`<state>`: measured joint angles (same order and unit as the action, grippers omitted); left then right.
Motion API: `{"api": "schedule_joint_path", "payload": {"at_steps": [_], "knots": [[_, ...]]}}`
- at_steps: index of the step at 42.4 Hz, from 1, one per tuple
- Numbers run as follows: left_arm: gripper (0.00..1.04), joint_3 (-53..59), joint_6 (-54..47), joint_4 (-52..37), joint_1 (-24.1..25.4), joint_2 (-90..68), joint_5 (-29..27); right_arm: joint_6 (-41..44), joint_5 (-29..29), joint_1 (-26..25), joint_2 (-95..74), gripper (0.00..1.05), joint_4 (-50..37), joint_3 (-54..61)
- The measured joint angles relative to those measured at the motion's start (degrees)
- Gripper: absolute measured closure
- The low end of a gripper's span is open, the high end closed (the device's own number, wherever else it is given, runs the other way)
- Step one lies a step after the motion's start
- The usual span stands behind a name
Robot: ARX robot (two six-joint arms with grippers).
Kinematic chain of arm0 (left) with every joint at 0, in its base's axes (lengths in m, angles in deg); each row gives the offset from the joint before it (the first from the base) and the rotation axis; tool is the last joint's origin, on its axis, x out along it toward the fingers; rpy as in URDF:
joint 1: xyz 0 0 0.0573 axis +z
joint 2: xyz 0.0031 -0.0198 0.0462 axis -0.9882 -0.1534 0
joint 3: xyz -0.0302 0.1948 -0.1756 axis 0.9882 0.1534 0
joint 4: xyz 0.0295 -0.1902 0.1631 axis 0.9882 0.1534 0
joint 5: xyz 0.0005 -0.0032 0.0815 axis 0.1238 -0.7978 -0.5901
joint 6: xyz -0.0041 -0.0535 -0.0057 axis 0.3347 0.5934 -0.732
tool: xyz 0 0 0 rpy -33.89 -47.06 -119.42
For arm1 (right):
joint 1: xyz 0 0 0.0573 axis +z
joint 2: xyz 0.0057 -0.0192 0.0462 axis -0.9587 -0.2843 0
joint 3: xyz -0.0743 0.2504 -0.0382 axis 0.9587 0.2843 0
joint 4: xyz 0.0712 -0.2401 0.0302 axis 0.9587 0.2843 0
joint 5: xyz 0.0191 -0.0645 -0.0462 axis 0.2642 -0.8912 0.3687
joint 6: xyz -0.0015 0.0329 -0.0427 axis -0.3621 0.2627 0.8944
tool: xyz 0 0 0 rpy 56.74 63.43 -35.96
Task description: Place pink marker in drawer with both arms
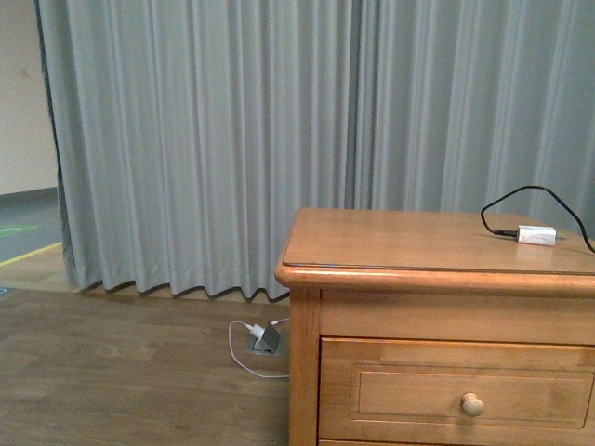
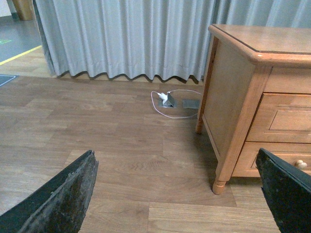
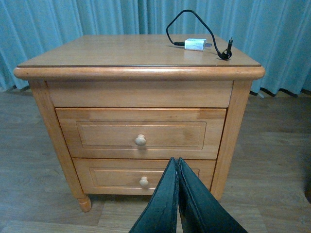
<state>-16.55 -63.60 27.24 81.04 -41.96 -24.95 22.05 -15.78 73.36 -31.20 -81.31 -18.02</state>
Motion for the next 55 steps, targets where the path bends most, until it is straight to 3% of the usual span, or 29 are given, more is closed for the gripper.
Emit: {"api": "schedule_joint_path", "payload": {"at_steps": [32,37,49,52,55], "knots": [[0.06,0.0,0.0,0.0,0.0,0.0,0.0,0.0,0.0,0.0,12.7,1.03,9.5,2.5],[0.06,0.0,0.0,0.0,0.0,0.0,0.0,0.0,0.0,0.0,21.5,1.03,19.4,2.5],[0.06,0.0,0.0,0.0,0.0,0.0,0.0,0.0,0.0,0.0,22.6,1.03,19.8,2.5],[0.06,0.0,0.0,0.0,0.0,0.0,0.0,0.2,0.0,0.0,22.6,0.96,19.8,2.5],[0.06,0.0,0.0,0.0,0.0,0.0,0.0,0.2,0.0,0.0,22.6,0.82,19.8,2.5]]}}
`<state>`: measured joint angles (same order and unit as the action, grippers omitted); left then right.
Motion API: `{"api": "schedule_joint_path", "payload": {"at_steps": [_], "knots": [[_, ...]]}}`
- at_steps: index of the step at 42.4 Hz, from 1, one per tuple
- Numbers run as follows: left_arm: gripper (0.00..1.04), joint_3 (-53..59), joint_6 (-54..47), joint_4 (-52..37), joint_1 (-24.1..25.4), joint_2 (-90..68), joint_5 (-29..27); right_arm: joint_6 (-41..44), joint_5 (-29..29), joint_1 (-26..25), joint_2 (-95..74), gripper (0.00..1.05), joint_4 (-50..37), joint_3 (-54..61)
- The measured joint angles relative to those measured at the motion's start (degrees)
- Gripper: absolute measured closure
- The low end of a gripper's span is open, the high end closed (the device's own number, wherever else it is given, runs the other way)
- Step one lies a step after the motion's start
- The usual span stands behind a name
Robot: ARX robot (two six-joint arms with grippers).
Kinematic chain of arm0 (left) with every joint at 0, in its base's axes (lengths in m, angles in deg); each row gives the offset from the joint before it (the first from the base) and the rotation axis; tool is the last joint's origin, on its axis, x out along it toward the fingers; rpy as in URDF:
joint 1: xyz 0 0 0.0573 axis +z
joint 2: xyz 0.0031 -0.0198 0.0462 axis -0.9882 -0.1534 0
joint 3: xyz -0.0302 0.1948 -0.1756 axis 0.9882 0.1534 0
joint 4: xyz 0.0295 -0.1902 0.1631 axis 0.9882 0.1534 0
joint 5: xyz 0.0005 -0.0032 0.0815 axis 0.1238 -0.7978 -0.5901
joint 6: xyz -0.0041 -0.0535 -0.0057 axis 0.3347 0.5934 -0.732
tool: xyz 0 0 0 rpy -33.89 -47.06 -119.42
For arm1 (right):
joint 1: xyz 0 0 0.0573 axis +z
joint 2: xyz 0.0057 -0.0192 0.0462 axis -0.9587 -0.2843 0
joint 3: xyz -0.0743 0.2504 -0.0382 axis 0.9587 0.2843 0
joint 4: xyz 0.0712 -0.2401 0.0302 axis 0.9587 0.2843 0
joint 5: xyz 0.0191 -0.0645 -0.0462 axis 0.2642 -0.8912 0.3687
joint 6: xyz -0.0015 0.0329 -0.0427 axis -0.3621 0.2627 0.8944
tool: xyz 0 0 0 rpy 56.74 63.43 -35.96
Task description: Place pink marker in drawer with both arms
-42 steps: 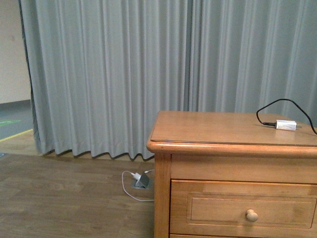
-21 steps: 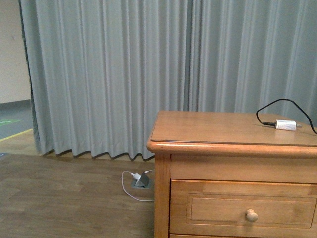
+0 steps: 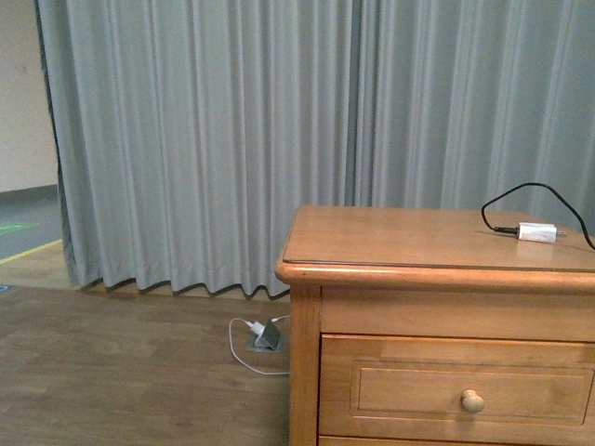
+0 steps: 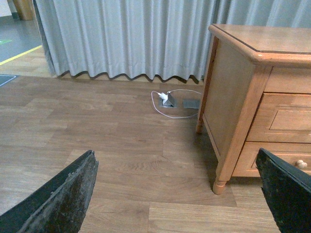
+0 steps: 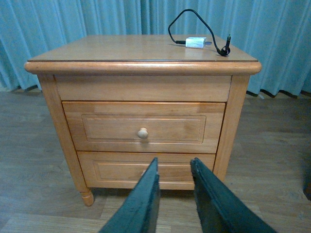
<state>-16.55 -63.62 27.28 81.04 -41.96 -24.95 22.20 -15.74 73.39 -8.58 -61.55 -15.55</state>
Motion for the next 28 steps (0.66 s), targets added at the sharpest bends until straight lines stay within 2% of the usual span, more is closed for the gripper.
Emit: {"api": "schedule_joint_path", "payload": {"at_steps": [14,16,19,28], "knots": [[0.06,0.0,0.0,0.0,0.0,0.0,0.0,0.0,0.0,0.0,0.0,0.09,0.0,0.0],[0.06,0.0,0.0,0.0,0.0,0.0,0.0,-0.1,0.0,0.0,0.0,0.06,0.0,0.0],[0.06,0.0,0.0,0.0,0.0,0.0,0.0,0.0,0.0,0.0,0.0,0.09,0.0,0.0],[0.06,0.0,0.0,0.0,0.0,0.0,0.0,0.0,0.0,0.0,0.0,0.08,0.0,0.0]]}}
